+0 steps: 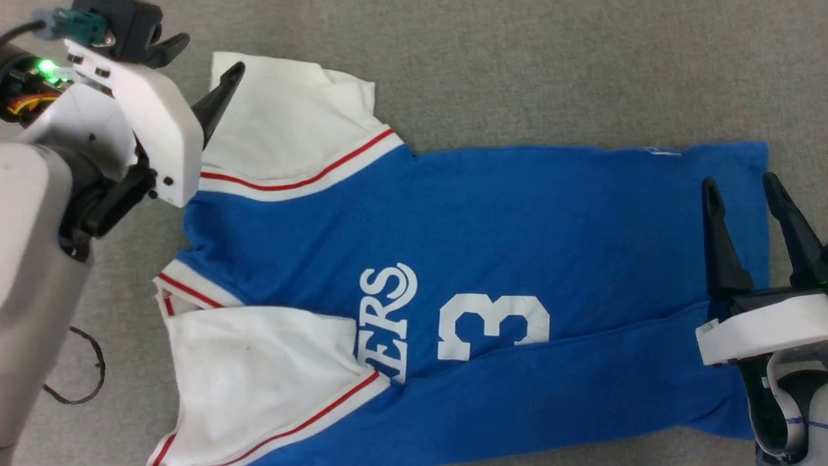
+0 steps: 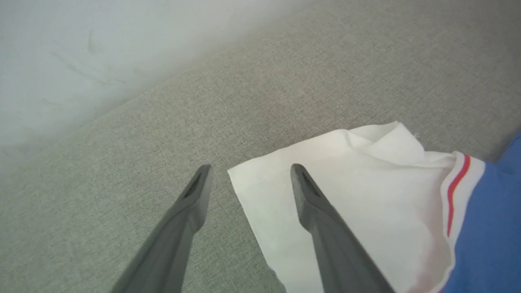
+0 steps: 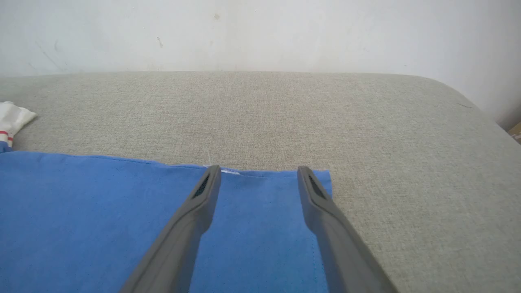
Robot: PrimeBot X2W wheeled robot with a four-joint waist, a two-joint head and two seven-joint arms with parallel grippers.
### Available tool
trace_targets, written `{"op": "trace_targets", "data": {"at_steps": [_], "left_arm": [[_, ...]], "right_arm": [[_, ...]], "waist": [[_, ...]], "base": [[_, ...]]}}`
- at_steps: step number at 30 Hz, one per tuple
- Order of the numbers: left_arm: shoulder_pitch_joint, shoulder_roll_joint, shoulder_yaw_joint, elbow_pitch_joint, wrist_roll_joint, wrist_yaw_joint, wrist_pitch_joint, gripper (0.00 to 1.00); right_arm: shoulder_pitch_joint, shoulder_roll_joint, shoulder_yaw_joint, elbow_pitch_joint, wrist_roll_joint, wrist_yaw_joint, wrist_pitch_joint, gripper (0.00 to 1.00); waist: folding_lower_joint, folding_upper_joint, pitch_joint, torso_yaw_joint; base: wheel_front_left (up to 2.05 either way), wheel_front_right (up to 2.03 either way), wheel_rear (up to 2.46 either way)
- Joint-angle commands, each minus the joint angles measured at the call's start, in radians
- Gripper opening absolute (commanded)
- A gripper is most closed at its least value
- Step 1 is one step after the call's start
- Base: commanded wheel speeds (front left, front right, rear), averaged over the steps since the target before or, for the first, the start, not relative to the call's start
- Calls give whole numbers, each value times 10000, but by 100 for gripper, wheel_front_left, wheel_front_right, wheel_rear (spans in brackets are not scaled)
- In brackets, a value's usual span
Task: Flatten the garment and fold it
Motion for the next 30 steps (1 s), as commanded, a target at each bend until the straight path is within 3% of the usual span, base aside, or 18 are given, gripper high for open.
{"op": "trace_targets", "data": {"at_steps": [1,10,11,12,15,24,30], "left_arm": [[-190,111,-74,70,-129,-62,92,100],[-843,974,-1108,859,-955,-64,1620,100],[-803,1001,-1258,971,-1130,-64,1959,43],[-777,1028,-1422,980,-1332,-64,2251,0],[-799,1076,-1627,830,-1819,-64,2471,0],[-705,1198,-2005,907,-2114,-64,1783,0],[-674,1257,-2071,1004,-2145,-65,1336,0]], "right_arm": [[-180,23,2,27,45,-9,-58,100],[-348,23,67,97,29,-9,-57,100],[-349,23,64,97,26,-9,-58,100],[-347,23,56,96,22,-9,-53,100],[-353,23,21,85,16,-9,-25,100],[-883,12,208,-541,-502,-9,652,100],[-2246,-707,169,-1326,-149,-9,2071,100]], "waist": [[-2,0,332,-290],[-2,0,696,-563],[-2,0,705,-577],[-2,0,714,-584],[-2,0,715,-576],[-2,0,322,-441],[-2,0,247,-418]], "base": [[0,0,0],[0,0,0],[0,0,0],[0,0,0],[0,0,0],[0,0,0],[0,0,0]]}}
